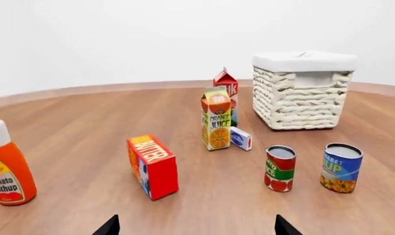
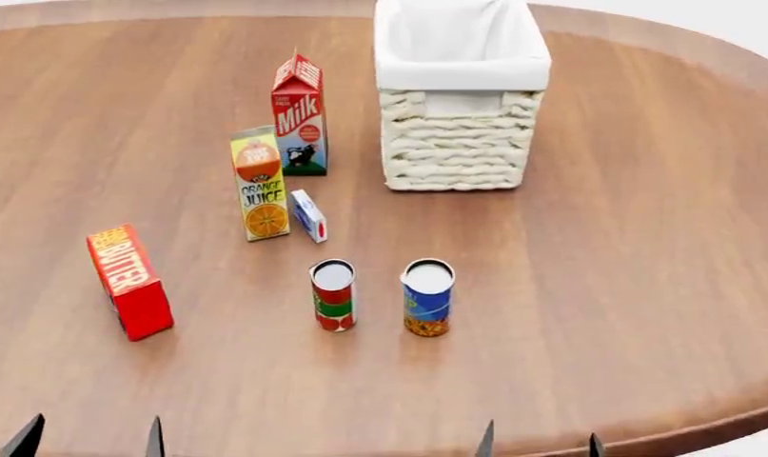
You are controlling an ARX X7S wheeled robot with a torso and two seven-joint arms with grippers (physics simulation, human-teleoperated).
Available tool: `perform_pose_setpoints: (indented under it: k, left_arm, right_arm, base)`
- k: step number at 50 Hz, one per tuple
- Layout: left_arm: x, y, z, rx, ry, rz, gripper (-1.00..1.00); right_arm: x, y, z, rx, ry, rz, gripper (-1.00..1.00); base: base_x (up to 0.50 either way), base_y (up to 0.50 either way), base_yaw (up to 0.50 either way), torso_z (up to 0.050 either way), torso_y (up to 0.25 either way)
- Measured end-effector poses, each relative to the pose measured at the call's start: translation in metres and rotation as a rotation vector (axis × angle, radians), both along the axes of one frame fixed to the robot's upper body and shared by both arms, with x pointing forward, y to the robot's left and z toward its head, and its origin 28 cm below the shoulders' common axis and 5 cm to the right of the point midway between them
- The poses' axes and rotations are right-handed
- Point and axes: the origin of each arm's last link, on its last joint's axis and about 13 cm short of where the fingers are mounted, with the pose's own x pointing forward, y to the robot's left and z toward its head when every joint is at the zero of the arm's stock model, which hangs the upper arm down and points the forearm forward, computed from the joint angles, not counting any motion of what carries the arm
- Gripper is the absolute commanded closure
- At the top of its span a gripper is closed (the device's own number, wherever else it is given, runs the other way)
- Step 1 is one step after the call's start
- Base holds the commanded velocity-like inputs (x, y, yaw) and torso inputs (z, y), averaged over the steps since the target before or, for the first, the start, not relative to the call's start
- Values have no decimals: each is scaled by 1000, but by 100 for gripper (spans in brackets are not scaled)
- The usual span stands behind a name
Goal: Pick up the alphabet soup, and put it in the basket.
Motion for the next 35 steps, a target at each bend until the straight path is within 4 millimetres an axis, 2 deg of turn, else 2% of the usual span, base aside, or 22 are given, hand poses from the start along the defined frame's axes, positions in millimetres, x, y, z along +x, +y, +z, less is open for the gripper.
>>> perform_pose_setpoints:
  k: [2, 24, 30, 35]
  left_arm:
    - [0, 1, 1, 3, -2, 6, -100]
    - [-9, 11, 16, 11, -48, 89, -100]
    - [-10, 12, 18, 13, -54, 93, -100]
    - [-11, 11, 18, 12, -55, 93, -100]
  right_arm:
    - [0, -1, 0, 2, 2, -2, -100]
    - [0, -1, -2, -25, -3, -24, -100]
    - [0, -1, -2, -33, -10, -29, -100]
    - [-1, -1, -2, -59, -12, -34, -100]
  base:
    - [0, 0, 0, 0, 0]
    - [500, 0, 0, 0, 0]
    - [0, 0, 0, 0, 0]
    - [96, 500, 0, 0, 0]
